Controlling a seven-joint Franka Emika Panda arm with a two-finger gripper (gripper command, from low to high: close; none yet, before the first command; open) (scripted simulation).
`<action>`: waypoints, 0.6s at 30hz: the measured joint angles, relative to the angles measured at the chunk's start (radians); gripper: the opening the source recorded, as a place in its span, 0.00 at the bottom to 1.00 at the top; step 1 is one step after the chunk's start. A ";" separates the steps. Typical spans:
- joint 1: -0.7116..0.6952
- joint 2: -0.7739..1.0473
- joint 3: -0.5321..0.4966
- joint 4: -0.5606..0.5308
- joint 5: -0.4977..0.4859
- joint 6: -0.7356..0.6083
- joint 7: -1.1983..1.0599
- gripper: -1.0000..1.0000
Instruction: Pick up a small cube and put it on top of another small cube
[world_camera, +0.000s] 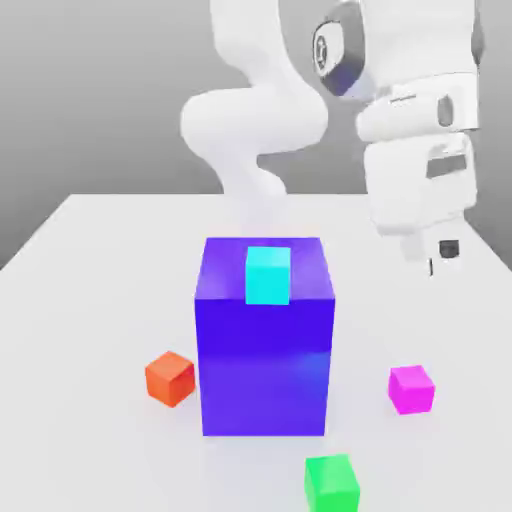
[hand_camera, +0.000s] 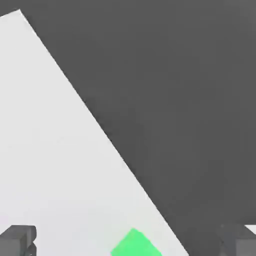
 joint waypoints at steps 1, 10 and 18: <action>0.017 0.034 0.007 -0.018 0.001 0.021 -0.044 0.50; 0.132 0.344 0.050 -0.131 -0.056 0.228 -0.303 0.50; 0.163 0.511 0.013 -0.102 -0.082 0.362 -0.288 0.00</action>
